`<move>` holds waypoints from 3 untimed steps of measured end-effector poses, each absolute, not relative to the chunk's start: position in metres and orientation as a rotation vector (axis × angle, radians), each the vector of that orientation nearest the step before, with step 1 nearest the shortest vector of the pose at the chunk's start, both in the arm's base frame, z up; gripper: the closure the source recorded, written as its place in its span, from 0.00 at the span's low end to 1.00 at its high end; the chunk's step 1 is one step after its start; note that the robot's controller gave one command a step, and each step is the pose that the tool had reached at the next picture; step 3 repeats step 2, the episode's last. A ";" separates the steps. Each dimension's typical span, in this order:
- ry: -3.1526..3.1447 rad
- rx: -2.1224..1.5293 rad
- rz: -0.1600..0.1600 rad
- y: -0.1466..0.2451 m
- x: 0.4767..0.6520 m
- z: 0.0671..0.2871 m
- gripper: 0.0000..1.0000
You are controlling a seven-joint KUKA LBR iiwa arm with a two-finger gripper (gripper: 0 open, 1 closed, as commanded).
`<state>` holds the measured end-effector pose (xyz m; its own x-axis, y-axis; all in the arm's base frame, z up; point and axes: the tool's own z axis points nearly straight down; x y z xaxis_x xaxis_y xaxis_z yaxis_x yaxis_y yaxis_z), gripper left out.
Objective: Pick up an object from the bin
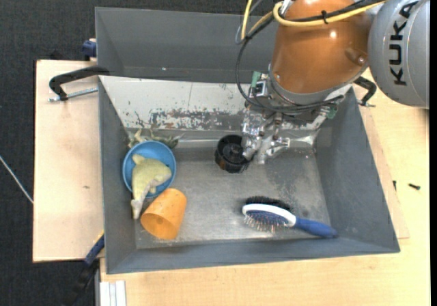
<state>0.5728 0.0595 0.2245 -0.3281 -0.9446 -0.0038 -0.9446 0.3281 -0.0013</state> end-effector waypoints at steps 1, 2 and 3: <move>2.557 -1.819 0.002 0.059 0.573 0.224 1.00; 2.557 -1.819 0.002 0.059 0.573 0.224 1.00; 2.557 -1.819 0.002 0.059 0.573 0.224 1.00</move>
Offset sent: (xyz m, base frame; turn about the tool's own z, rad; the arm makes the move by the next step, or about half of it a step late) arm 0.0000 0.0000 0.0000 0.0000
